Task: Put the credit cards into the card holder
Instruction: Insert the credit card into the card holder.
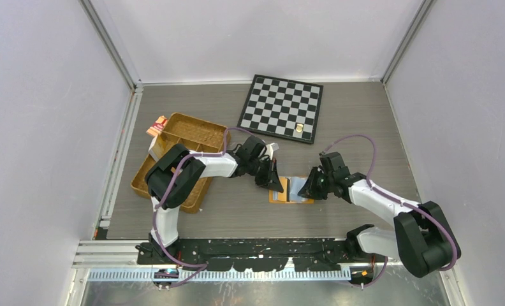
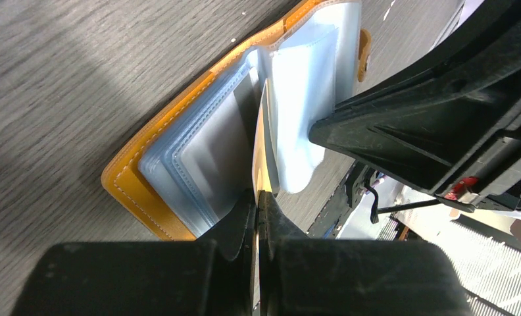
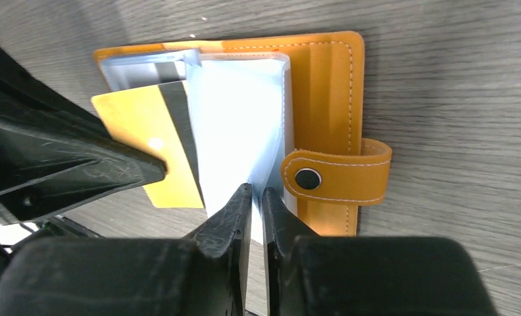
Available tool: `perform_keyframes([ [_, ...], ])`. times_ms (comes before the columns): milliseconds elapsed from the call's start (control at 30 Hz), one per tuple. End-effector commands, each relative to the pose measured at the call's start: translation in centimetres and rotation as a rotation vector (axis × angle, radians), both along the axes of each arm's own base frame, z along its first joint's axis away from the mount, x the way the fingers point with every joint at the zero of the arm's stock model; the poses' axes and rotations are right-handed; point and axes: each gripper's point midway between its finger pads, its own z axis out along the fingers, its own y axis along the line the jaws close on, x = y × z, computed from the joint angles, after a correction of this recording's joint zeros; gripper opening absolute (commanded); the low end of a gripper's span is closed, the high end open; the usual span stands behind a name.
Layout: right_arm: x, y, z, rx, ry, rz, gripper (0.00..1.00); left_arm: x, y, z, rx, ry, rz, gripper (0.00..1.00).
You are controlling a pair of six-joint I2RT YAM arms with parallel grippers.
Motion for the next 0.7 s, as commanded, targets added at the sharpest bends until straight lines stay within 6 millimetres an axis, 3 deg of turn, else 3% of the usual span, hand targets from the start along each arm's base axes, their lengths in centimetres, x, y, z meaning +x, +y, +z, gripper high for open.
perform_keyframes([
  [0, 1.2, -0.5, 0.3, -0.053, -0.035, 0.002, 0.1, 0.6, 0.7, -0.6, 0.058, -0.039, 0.022, 0.0],
  [67, 1.2, -1.2, 0.2, -0.094, -0.03, -0.017, 0.01, 0.7, 0.8, -0.6, 0.065, -0.045, 0.024, 0.0],
  [267, 0.6, -4.3, -0.7, -0.277, 0.027, -0.042, 0.01, 0.6, 1.2, -0.9, 0.085, -0.05, 0.02, 0.0],
  [500, 1.2, -4.6, -1.1, -0.325, 0.044, -0.03, 0.0, 0.6, 1.4, -0.6, 0.103, -0.072, -0.007, 0.0],
  [667, 1.5, -4.7, -1.1, -0.344, 0.053, -0.015, 0.0, 0.8, 0.3, 1.5, 0.024, -0.075, -0.017, 0.0],
])
